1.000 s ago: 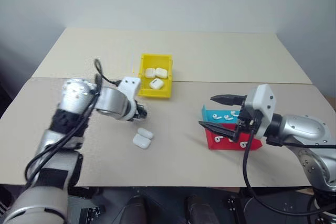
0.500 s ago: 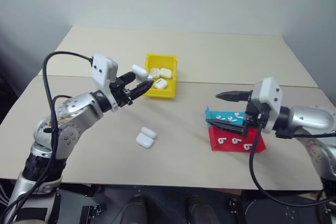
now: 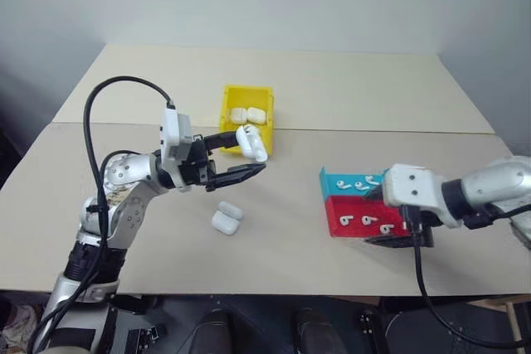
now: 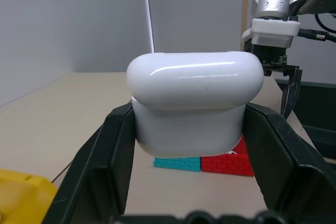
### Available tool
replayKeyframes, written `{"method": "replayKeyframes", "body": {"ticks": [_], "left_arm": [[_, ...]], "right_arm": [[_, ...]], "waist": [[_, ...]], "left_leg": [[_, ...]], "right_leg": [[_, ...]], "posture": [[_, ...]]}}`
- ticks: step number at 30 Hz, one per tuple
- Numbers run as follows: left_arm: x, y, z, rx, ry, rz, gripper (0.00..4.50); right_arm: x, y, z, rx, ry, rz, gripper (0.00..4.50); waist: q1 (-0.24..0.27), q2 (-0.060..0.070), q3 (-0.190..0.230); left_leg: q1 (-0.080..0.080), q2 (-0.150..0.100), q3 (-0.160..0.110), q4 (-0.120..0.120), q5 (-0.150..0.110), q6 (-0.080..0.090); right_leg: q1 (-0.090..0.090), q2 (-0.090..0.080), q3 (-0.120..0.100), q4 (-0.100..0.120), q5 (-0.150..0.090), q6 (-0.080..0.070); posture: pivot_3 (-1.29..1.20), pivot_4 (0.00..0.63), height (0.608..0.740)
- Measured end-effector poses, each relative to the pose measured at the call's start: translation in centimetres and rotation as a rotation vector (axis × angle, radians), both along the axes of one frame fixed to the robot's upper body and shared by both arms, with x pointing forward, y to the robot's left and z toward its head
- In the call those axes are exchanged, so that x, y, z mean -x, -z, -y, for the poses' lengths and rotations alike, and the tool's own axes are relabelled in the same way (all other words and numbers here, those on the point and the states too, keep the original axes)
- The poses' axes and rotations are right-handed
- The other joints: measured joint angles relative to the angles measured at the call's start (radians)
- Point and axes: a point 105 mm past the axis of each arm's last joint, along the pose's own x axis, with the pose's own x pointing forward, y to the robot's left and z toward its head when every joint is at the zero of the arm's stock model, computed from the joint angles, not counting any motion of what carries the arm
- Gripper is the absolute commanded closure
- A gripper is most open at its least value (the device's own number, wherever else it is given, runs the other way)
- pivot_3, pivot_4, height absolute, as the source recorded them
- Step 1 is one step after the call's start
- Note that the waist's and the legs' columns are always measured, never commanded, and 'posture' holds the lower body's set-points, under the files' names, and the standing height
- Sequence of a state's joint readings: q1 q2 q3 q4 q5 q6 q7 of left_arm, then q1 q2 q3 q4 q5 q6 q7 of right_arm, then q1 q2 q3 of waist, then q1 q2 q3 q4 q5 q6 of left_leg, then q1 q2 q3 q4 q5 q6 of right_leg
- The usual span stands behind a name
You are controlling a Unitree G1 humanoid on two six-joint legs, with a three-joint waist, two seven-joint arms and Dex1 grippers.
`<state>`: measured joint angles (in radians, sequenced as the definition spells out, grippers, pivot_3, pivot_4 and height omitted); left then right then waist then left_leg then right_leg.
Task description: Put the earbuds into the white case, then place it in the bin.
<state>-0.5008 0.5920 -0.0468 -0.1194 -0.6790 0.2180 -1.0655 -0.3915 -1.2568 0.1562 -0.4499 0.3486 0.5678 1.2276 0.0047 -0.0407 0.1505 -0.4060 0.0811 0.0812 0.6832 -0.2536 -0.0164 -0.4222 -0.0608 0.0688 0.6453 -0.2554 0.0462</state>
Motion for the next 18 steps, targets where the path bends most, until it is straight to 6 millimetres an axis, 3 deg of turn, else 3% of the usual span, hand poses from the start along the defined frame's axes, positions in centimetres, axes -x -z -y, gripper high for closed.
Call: {"method": "replayKeyframes", "body": {"ticks": [3,14,18], "left_arm": [[0.3,0.2,0.2,-0.009,0.015,0.006,1.72],[1.6,0.8,0.5,-0.019,0.037,-0.006,1.72],[1.7,0.9,0.6,-0.022,0.038,-0.016,1.72]], "right_arm": [[-0.6,0.2,-0.4,0.032,-0.031,0.015,1.47],[-2.8,2.4,-1.7,0.121,-0.094,-0.033,1.47],[-3.9,3.5,-1.6,0.186,-0.123,-0.037,2.38]], "waist": [[-0.002,0.000,0.000],[0.002,0.000,0.000],[0.003,0.000,0.000]], "left_leg": [[0.000,0.000,0.000,0.001,0.000,0.000],[0.000,0.001,0.000,0.001,0.000,0.000],[0.000,0.001,0.001,0.001,0.000,0.000]], "right_leg": [[0.000,0.000,0.000,0.000,0.000,0.000],[0.000,0.000,0.000,0.001,0.000,0.000],[0.000,0.001,0.000,0.001,0.000,0.000]], "posture": [[0.00,0.150,0.740],[0.00,0.150,0.740],[0.00,0.150,0.740]]}}
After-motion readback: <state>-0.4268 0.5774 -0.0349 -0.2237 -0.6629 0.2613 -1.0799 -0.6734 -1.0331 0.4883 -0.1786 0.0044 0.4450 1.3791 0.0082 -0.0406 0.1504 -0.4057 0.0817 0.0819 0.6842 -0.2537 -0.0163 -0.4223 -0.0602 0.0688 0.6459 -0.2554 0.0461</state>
